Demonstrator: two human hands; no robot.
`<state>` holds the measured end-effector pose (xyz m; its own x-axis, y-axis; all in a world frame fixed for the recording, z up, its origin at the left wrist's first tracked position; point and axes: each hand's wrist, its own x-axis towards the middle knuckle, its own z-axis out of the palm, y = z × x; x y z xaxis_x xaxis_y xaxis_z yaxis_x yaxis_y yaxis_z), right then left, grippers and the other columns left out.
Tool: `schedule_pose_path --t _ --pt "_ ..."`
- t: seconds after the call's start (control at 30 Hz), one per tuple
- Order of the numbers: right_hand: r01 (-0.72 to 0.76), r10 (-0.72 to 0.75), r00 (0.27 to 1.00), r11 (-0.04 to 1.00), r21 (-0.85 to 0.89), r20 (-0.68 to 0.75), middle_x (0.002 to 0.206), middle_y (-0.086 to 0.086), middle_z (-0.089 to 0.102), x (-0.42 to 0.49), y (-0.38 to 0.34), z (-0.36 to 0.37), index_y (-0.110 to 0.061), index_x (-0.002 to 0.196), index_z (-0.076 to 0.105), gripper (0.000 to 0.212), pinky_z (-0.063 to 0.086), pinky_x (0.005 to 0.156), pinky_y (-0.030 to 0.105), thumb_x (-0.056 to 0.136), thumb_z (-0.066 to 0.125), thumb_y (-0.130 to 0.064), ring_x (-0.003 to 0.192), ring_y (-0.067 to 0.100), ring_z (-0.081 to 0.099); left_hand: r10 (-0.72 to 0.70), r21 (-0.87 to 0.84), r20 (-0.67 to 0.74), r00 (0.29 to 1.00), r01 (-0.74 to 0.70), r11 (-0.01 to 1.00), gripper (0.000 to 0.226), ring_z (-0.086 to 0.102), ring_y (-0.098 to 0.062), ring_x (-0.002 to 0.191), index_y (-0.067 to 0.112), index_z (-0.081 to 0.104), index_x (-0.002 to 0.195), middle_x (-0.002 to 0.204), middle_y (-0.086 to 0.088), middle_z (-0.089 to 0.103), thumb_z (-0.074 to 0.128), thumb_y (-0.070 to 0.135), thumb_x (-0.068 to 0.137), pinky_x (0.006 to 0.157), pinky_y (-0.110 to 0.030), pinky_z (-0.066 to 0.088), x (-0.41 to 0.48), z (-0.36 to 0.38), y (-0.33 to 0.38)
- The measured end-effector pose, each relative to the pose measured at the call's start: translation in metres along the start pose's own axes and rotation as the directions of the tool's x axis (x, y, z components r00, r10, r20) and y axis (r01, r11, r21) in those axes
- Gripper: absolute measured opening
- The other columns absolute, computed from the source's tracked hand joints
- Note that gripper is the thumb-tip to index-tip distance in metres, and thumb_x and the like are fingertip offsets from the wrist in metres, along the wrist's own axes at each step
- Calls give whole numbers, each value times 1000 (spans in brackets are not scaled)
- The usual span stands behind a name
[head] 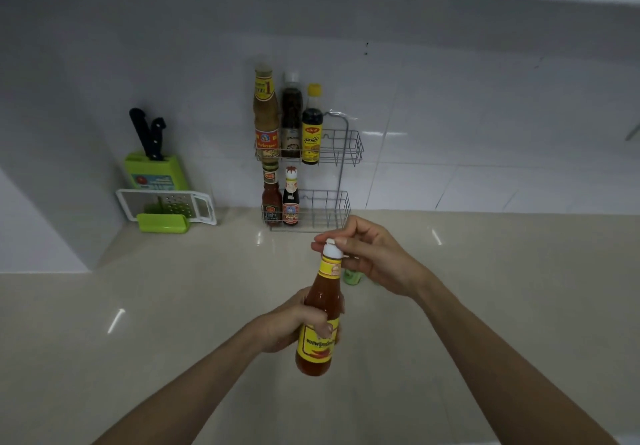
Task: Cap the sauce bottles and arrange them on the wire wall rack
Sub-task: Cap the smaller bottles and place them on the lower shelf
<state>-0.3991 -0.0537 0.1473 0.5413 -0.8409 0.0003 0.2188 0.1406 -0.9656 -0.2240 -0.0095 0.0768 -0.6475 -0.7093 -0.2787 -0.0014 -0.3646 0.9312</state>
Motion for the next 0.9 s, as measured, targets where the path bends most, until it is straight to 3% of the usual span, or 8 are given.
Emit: schedule_pose_path --t 0.1,0.27,0.47,0.57,0.63,0.73,0.83,0.9 --pt "-32 32 997 999 1 69 115 17 68 -1 -6 -5 -7 89 55 5 56 85 34 87 58 -4 118 36 60 -22 -75 102 995 30 997 45 59 -30 72 8 59 92 78 -16 58 59 2 48 70 -33 51 -3 -1 3" --pt "-91 109 981 989 -113 159 123 20 65 1 -15 -8 -3 112 64 27 53 92 31 86 58 -4 123 31 57 -28 -59 177 984 39 998 46 60 -29 72 9 58 95 78 -16 59 57 3 49 69 -31 50 -8 -10 6" --pt "-129 153 986 956 -263 73 121 20 66 12 -18 -3 -6 107 66 21 53 96 36 86 64 -2 118 30 62 -57 -113 222 973 83 990 47 62 -27 72 8 56 97 79 -14 62 56 4 50 70 -33 51 -11 -21 8" --pt "-92 115 993 879 -467 20 98 12 72 18 -26 4 -9 95 68 12 57 82 33 84 71 -8 96 20 71 -63 -106 241 968 91 990 46 62 -27 72 9 57 96 79 -14 62 56 4 51 72 -34 51 -11 -25 9" --pt "31 -17 1000 675 -737 26 74 2 67 24 -27 15 -16 79 62 15 52 62 24 86 70 -27 66 7 64 -75 -97 270 960 105 990 46 62 -27 71 9 57 96 78 -13 63 55 5 50 71 -34 50 -12 -28 12" --pt "196 -233 954 7 -981 189 49 -8 40 33 -23 26 -29 65 39 37 38 49 30 95 38 -50 44 6 38 -91 -92 254 963 117 989 44 61 -26 68 8 58 92 76 -14 61 55 3 49 67 -32 51 -14 -31 20" --pt "24 -260 964 -87 -996 46 58 1 47 37 -22 34 -24 67 42 37 37 54 33 99 32 -39 57 24 48 -35 127 -138 990 53 991 34 57 -23 63 14 58 79 71 -8 59 66 6 47 64 -32 48 -10 -23 22" --pt "-219 -178 965 -128 -967 -195 79 11 58 40 -16 40 -17 82 57 31 42 64 34 100 35 -28 82 33 58 157 461 -495 855 106 881 33 57 -18 64 20 56 77 71 0 62 74 16 50 60 -29 46 -5 -20 14"
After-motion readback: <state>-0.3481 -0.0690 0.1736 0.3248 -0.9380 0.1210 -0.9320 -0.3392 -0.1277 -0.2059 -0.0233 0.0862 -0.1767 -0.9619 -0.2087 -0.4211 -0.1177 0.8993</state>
